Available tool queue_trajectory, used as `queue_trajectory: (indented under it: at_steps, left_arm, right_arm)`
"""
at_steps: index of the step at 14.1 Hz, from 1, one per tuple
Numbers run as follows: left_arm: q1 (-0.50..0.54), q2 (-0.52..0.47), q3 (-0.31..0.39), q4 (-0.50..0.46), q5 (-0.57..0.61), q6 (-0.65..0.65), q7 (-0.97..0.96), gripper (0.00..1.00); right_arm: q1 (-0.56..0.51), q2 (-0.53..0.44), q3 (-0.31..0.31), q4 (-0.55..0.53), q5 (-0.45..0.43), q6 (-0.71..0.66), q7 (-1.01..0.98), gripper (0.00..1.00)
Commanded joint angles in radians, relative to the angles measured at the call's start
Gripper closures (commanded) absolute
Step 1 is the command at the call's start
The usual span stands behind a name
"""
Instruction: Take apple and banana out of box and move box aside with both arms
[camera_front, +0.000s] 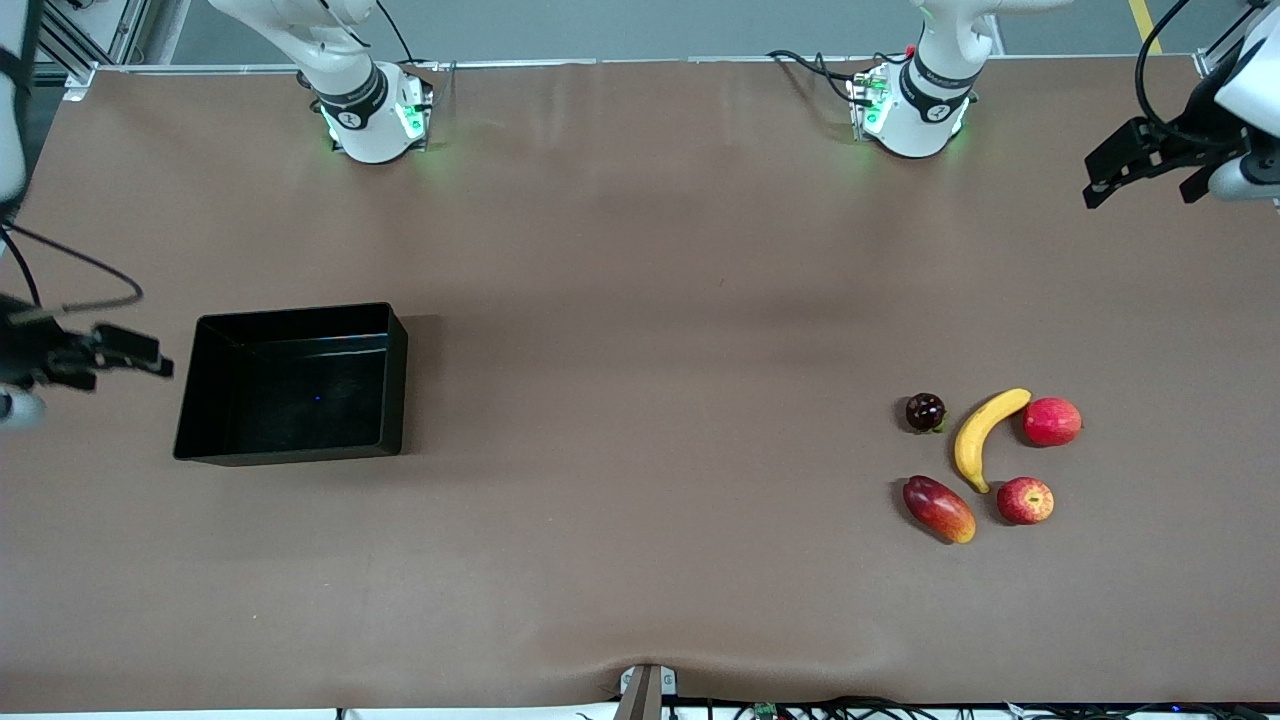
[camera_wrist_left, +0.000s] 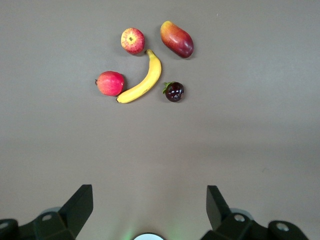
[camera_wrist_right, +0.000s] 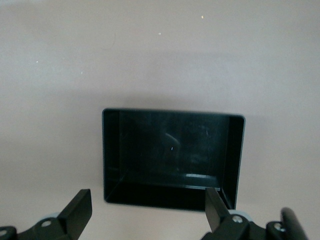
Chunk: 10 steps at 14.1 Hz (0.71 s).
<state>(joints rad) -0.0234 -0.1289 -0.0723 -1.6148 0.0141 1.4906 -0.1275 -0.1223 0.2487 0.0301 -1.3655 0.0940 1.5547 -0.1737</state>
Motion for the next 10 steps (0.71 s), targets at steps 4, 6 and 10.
queue_trajectory:
  at_steps: [4,6,10]
  left_arm:
    - [-0.003,-0.035,0.003,-0.059,0.021,0.037,0.011,0.0]
    - [-0.003,-0.047,0.003,-0.074,0.023,0.037,0.009,0.0]
    - [-0.003,-0.049,0.003,-0.076,0.021,0.046,0.009,0.0]
  right_arm:
    - [0.107,-0.267,0.002,-0.222,-0.102,-0.054,0.126,0.0]
    - [0.107,-0.353,0.001,-0.343,-0.12,-0.027,0.117,0.0]
    - [0.13,-0.341,0.002,-0.29,-0.135,-0.027,0.118,0.0]
